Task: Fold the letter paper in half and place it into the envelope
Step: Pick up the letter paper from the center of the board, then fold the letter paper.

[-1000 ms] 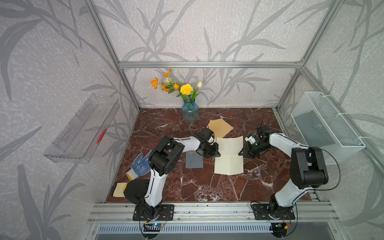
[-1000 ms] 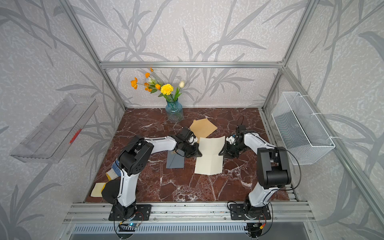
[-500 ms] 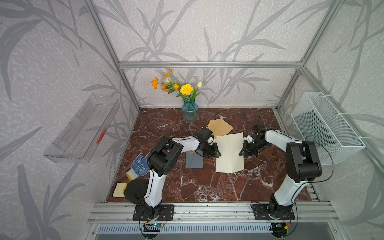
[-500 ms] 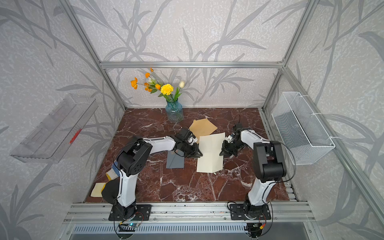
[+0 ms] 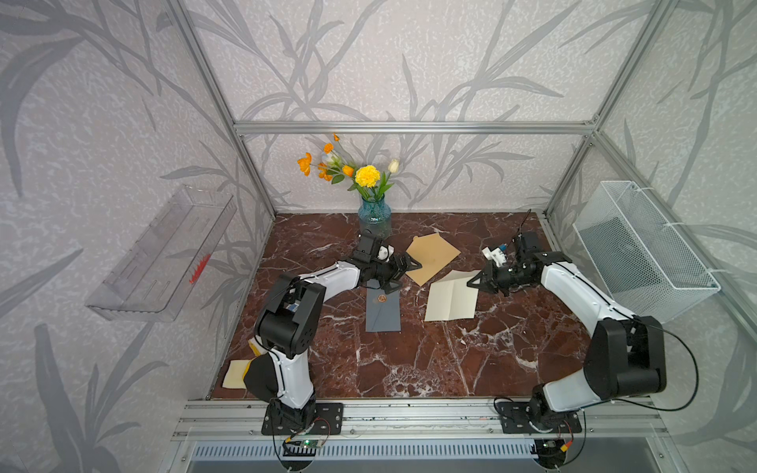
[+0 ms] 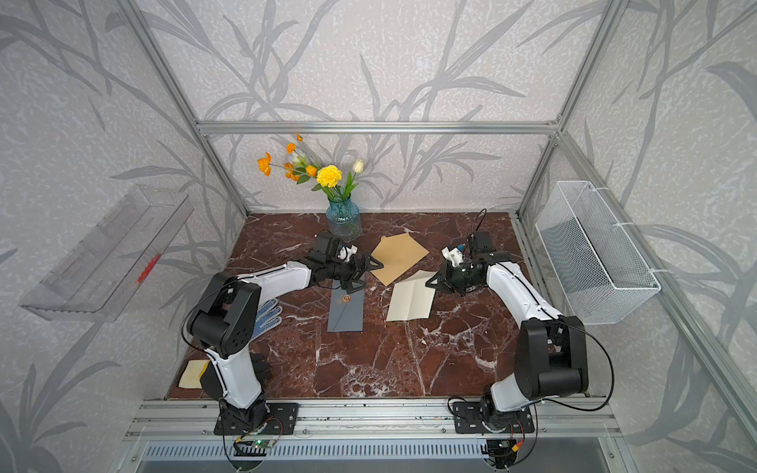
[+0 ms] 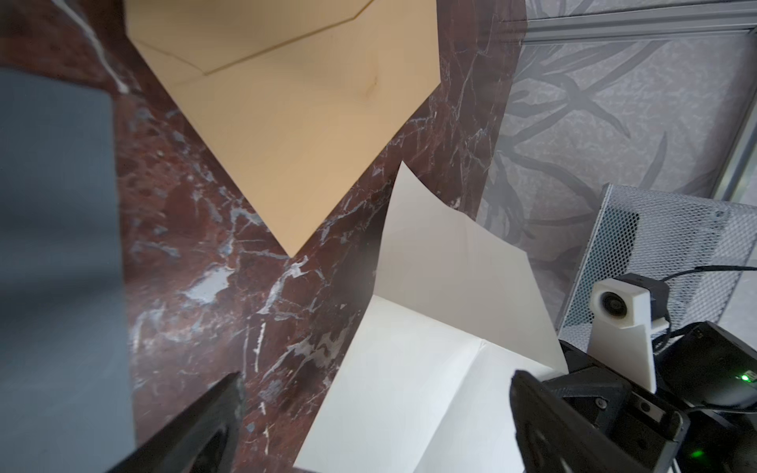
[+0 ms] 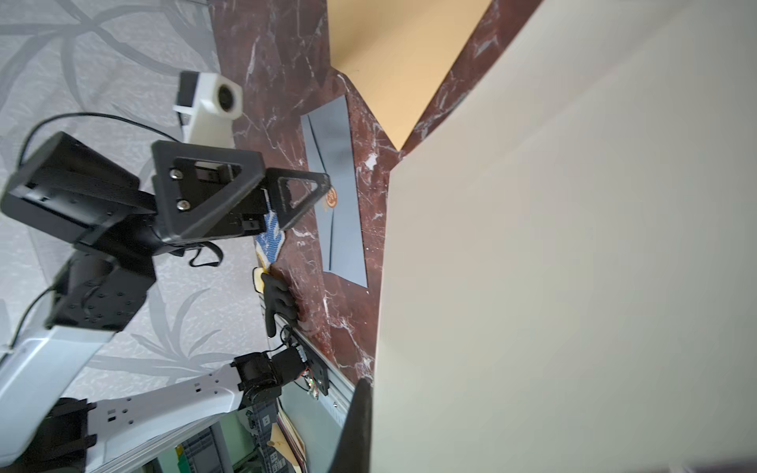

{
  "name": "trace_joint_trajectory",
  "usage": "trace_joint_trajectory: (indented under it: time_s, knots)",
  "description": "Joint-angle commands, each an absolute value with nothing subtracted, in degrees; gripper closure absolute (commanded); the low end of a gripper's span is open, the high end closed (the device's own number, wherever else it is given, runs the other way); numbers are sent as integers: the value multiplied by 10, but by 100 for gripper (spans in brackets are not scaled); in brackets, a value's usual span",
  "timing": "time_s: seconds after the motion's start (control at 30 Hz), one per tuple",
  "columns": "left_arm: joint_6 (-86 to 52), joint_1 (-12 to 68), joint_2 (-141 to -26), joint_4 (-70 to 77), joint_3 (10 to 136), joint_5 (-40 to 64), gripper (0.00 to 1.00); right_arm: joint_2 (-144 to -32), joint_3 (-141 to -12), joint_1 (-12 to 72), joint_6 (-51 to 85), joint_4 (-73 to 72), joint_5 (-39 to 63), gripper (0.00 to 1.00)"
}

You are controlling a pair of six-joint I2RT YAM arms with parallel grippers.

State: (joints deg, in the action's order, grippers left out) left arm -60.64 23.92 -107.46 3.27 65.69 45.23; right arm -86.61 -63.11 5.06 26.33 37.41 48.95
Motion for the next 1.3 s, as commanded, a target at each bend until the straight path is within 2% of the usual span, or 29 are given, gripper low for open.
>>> trace_joint_trajectory:
  time_s: [0.0,0.23,0.53,0.73,0.9,1.13,1.23,1.27]
  knots:
    - [-693,252,-1082,153,650,487,0,-851,-629,54,316,305,532,100]
    - [-748,264,-1086,184,657,490,0,-865,-669,96,262,338,484,100]
    - [-820,284,-1119,218,672,501,0,-859,-712,217,184,361,328,100]
    - [-849,288,-1128,254,661,515,3,-858,-729,250,160,377,219,100]
    - [-851,288,-1121,260,635,524,16,-864,-746,250,128,408,160,100]
    - [-892,289,-1137,324,616,534,54,-867,-747,253,69,428,136,100]
    - [-893,288,-1136,328,614,533,64,-855,-741,257,49,421,133,100]
    - [-893,288,-1136,327,613,532,65,-849,-736,259,43,415,140,100]
